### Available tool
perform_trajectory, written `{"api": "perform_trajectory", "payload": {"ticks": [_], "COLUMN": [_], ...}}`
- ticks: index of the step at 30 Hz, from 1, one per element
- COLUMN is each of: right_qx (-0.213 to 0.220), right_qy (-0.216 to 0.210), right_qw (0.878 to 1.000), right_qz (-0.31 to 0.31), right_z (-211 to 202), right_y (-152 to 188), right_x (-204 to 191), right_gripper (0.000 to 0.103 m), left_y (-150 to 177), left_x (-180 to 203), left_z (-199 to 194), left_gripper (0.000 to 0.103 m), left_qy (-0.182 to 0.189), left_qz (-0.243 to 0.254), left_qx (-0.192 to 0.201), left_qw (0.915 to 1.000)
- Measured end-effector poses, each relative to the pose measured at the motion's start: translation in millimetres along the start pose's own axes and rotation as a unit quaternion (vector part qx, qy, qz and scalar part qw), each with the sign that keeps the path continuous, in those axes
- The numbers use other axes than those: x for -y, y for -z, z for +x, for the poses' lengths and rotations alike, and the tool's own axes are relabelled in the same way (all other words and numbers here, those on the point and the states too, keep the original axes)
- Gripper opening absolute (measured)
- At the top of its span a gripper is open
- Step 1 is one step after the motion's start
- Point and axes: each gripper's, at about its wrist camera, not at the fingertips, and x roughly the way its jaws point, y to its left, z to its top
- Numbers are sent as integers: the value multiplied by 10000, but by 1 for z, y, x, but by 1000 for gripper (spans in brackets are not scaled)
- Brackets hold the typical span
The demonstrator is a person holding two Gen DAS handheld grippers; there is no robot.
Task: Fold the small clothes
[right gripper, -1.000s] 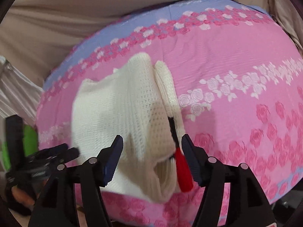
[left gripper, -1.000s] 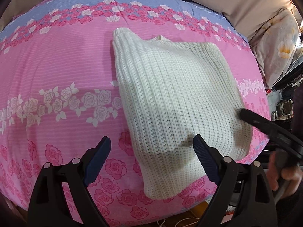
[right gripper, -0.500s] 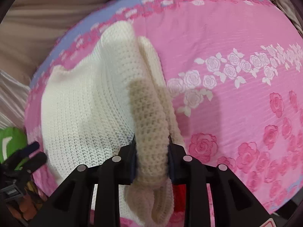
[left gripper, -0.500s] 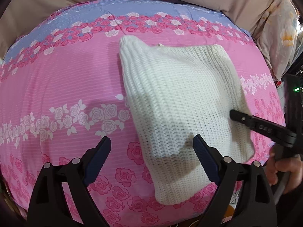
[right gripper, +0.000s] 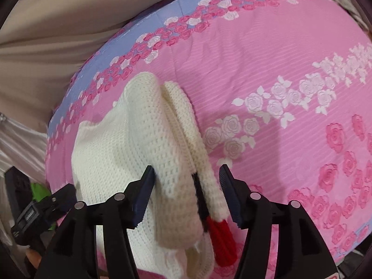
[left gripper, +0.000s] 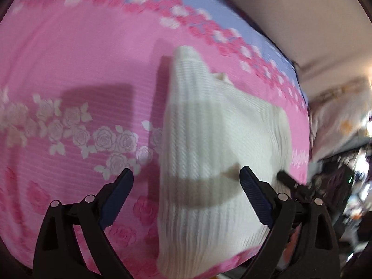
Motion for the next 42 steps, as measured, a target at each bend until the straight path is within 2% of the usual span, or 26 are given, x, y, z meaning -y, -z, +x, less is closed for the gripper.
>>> {"api": "perform_trajectory", "payload": {"ticks": [1,4,5,6,8,9,11,13,15,16,18,19,22,24,25,28,31,32,33,34,35,36,37,38,40,42], "right_qx": [-67,-347,-402,-391,-289,-203,110,483,791,806,392,205,520,485,385,-92,-460,-503,-528,-553,-549,-418,-180,-57,-18,-430], "right_qy": [-35,-66,-190,-254,-472,-537,-689,-833,-838,-759,-300,-18,-445,-367,-317,-159,-356,-335,-287,-174,-182,-437,-749,-739,-471,34], "right_qw": [10000,9994,9989,9986,9980,9978,9973,9953,9933,9939,9988,9995,9968,9981,9988,9997,9983,9982,9982,9982,9983,9982,9970,9971,9974,9976], "right_qz": [16,42,149,239,316,332,238,95,27,18,28,234,401,117,-14,-160,15,-3,-90,-168,-119,-21,-33,-192,-541,-536], "right_z": [7,32,39,41,37,30,6,-19,-34,-30,2,14,-14,-26,-29,-27,-17,-14,-9,-6,-6,-14,-33,-44,-50,-17], "right_y": [-3,-7,-5,-5,-5,-5,-5,-3,-2,-4,-8,-7,3,14,21,53,78,83,87,87,83,80,77,76,81,90], "right_x": [-1,-4,-3,-2,-1,-2,-9,-17,-18,-14,2,12,6,-6,-11,-17,-13,-13,-14,-17,-20,-23,-30,-37,-42,-23], "right_gripper": [67,69,70,68,47,37,30,20,17,22,30,31,35,52,56,56,55,52,35,10,9,8,8,8,8,8], "left_y": [-4,-9,-9,-13,-18,-21,-25,-27,-28,-27,-24,-21,-7,5,11,31,46,48,49,48,46,45,46,48,50,49], "left_x": [-4,-5,-4,1,13,22,42,57,64,64,60,56,46,39,36,28,24,21,17,15,15,17,21,22,17,15], "left_z": [6,21,23,24,18,10,-10,-22,-17,-6,11,10,-15,-23,-24,-25,-13,-5,7,13,14,9,6,5,16,21], "left_gripper": [90,87,69,62,47,45,43,44,55,61,61,61,76,77,78,79,81,66,52,29,26,24,24,24,24,27], "left_qy": [38,231,323,486,452,522,683,653,365,-1,-825,-874,-549,-495,-511,-629,-577,-591,-662,-640,-554,-554,-634,-771,-963,-973], "left_qz": [-108,-156,-103,16,242,405,823,1155,1317,1421,1517,1501,1349,1376,1457,1923,2241,2235,2172,2088,1962,1927,2050,2155,2128,2057], "left_qx": [-68,-236,-297,-393,-410,-380,-183,58,170,207,149,139,223,123,-3,-449,-861,-999,-1236,-1416,-1520,-1475,-1436,-1415,-1496,-1493], "left_qw": [9999,9993,9990,9980,9978,9971,9941,9911,9905,9896,9849,9847,9891,9892,9880,9783,9690,9678,9660,9655,9671,9685,9661,9631,9608,9623]}}
